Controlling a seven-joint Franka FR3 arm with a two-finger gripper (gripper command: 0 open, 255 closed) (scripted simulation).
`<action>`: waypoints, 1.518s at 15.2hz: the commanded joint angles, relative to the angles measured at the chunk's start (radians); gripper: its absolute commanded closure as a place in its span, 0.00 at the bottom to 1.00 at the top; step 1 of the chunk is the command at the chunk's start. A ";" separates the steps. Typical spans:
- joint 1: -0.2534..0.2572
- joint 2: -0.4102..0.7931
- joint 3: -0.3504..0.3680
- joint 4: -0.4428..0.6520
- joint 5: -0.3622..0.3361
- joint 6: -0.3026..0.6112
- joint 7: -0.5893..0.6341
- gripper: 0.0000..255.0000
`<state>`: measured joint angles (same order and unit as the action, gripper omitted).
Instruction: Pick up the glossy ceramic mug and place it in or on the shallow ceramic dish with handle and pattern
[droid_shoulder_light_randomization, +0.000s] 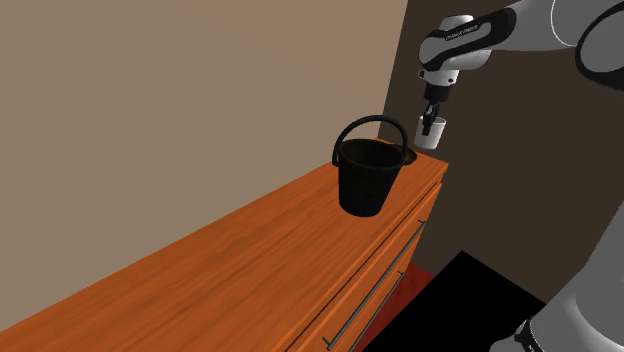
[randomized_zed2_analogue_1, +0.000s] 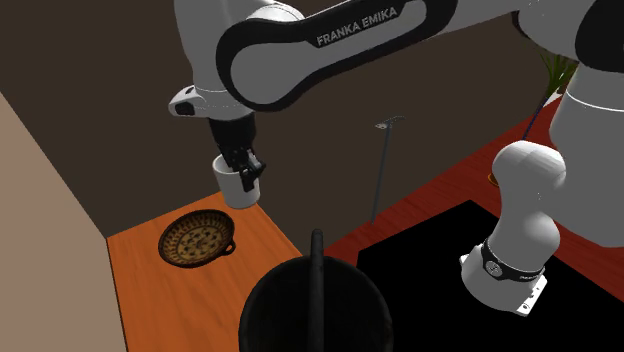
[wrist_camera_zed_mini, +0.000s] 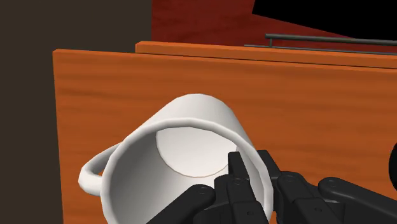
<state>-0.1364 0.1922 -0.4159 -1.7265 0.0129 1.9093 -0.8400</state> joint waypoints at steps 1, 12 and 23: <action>-0.015 0.093 0.004 0.131 0.038 -0.045 -0.015 1.00; -0.123 0.472 0.043 0.699 0.150 -0.245 -0.025 1.00; -0.100 0.463 0.045 0.533 0.151 -0.091 -0.028 1.00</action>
<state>-0.2368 0.6543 -0.3714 -1.1832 0.1630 1.8061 -0.8664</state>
